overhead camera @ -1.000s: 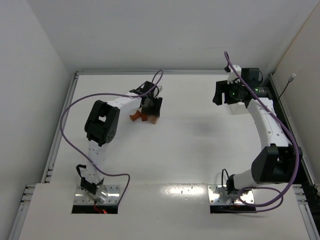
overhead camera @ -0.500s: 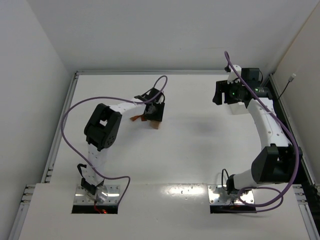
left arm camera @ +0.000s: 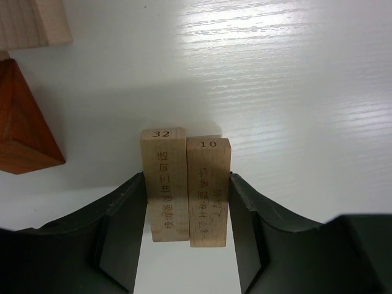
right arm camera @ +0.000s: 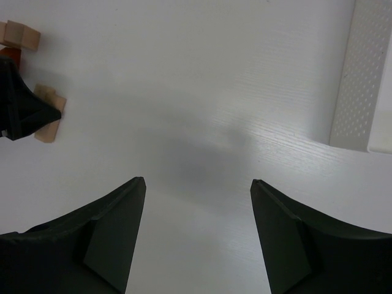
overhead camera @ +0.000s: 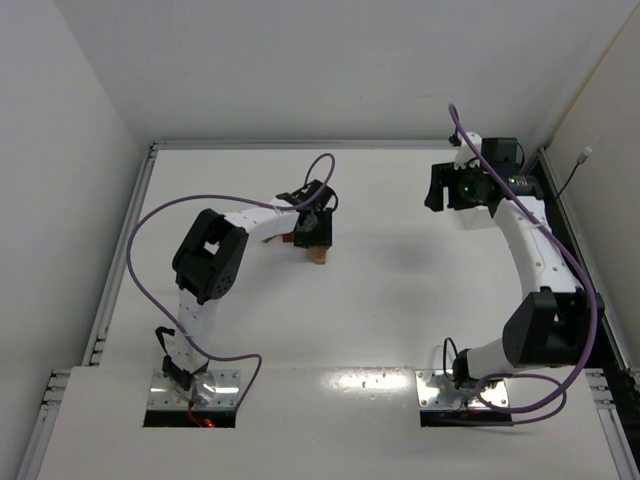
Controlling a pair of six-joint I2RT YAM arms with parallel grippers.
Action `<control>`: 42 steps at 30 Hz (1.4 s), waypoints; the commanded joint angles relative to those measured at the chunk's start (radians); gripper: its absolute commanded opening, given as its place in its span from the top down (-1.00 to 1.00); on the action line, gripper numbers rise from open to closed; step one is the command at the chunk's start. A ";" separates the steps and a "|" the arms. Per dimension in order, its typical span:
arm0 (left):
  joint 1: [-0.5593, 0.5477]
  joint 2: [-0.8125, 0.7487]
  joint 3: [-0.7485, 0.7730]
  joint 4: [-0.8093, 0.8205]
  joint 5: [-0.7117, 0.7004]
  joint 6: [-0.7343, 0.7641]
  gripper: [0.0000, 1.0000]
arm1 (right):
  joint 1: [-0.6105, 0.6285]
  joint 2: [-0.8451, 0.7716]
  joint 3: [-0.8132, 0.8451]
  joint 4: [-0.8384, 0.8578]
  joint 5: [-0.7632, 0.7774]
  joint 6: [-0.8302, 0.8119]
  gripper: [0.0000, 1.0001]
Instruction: Build the wood block tower
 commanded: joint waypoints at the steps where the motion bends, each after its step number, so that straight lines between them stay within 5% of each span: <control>1: -0.049 0.120 -0.008 -0.127 0.087 -0.107 1.00 | 0.003 -0.017 -0.016 0.030 -0.023 0.015 -0.33; 15: -0.082 0.214 0.066 -0.136 0.015 -0.129 1.00 | 0.003 -0.070 -0.054 0.031 -0.034 0.024 -0.33; 18: -0.082 0.223 0.066 -0.136 0.042 -0.118 0.36 | 0.003 -0.070 -0.054 0.031 -0.034 0.024 -0.33; 25: -0.082 0.223 0.066 -0.127 0.052 -0.100 -0.31 | 0.003 -0.070 -0.065 0.031 -0.034 0.024 -0.33; 26: -0.091 0.209 0.066 -0.127 0.052 -0.100 -0.63 | 0.003 -0.070 -0.065 0.031 -0.034 0.024 -0.33; 28: -0.092 0.195 0.066 -0.117 0.042 -0.088 -0.88 | 0.003 -0.079 -0.074 0.031 -0.034 0.024 -0.33; 33: -0.113 0.084 0.057 -0.082 0.029 -0.036 -0.98 | 0.003 -0.088 -0.083 0.040 -0.034 0.024 -0.33; 42: -0.087 -0.311 -0.015 -0.016 -0.200 0.047 -0.98 | 0.012 -0.119 -0.112 0.060 -0.103 -0.005 -0.30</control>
